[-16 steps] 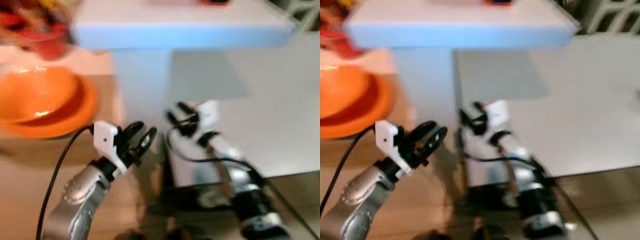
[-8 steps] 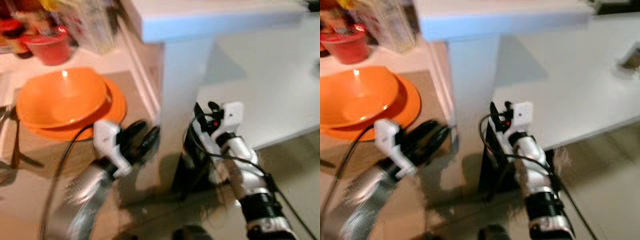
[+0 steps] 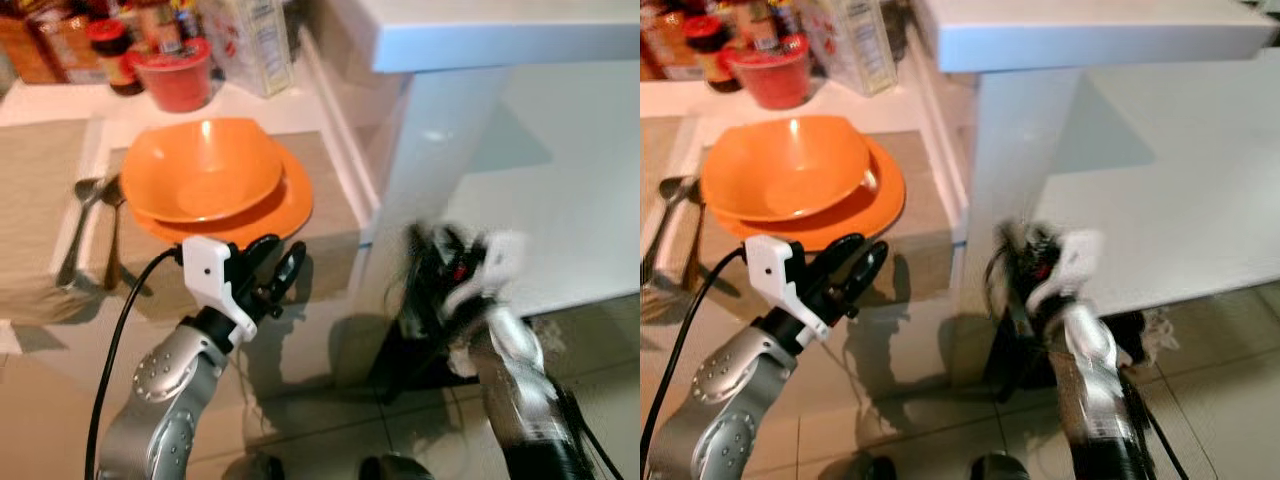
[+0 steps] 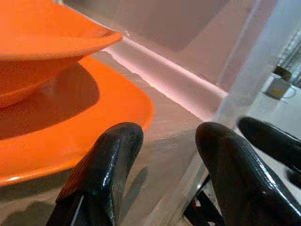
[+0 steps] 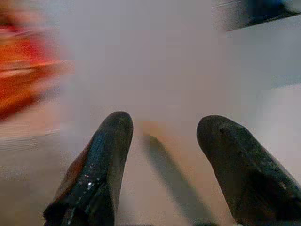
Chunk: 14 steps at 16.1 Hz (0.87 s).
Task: Setting the table
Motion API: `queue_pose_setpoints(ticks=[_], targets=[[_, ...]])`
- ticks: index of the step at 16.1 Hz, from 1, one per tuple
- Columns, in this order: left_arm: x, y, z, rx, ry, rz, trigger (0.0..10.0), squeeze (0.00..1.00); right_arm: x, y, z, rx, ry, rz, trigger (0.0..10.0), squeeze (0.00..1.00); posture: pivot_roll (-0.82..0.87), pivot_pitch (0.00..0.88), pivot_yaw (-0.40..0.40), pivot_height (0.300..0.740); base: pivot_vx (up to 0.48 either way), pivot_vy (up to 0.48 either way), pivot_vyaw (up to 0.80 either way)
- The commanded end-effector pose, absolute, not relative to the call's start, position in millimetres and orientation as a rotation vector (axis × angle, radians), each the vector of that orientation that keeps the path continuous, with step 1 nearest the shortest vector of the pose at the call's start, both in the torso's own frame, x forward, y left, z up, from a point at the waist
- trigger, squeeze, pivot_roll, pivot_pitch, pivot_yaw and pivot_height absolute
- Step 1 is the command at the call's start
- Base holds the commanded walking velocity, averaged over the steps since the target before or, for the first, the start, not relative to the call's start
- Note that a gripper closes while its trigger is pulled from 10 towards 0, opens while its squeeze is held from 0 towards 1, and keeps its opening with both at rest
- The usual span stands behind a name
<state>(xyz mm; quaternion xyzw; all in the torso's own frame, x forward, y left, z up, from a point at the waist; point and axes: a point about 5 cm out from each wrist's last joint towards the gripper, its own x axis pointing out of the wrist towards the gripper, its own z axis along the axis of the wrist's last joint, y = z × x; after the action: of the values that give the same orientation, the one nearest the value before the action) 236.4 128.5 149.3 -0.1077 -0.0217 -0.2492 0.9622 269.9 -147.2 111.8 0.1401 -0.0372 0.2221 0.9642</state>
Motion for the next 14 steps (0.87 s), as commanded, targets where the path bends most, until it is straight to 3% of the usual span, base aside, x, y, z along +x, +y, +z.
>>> queue_pose_setpoints(ticks=[1,3,4,6,8,10,14], targets=[[237,134,145,-0.212,-0.022,-0.463,10.0,0.0,266,-146,125,0.329,-0.11,0.531,10.0,0.0,-0.06,0.121,-0.021,0.74,0.0,0.0,0.0],[236,136,144,-0.225,-0.021,-0.465,10.0,0.0,236,-153,134,0.51,-0.086,0.726,10.0,0.0,-0.08,0.124,-0.02,0.74,0.0,0.0,0.0],[236,134,144,-0.23,-0.022,-0.477,10.0,0.0,228,-153,131,0.499,-0.061,0.809,10.0,0.0,-0.08,0.124,-0.017,0.74,0.0,0.0,0.0],[240,135,142,-0.226,-0.015,-0.449,10.0,0.0,230,-139,132,0.435,-0.04,0.909,10.0,0.0,-0.08,0.119,-0.011,0.74,0.0,0.0,0.0],[244,143,144,-0.234,-0.028,-0.403,10.0,0.0,249,-123,138,0.36,-0.035,0.862,10.0,0.0,-0.08,0.115,-0.014,0.74,0.0,0.182,0.0],[227,127,161,-0.266,-0.083,-0.631,10.0,0.0,258,-111,142,0.365,-0.034,0.887,10.0,0.0,-0.07,0.112,-0.022,0.74,0.0,0.474,0.0],[191,116,173,-0.268,-0.07,-0.928,10.0,0.0,261,-109,143,0.384,-0.035,0.916,10.0,0.0,-0.06,0.112,-0.026,0.74,0.0,0.47,0.0]])
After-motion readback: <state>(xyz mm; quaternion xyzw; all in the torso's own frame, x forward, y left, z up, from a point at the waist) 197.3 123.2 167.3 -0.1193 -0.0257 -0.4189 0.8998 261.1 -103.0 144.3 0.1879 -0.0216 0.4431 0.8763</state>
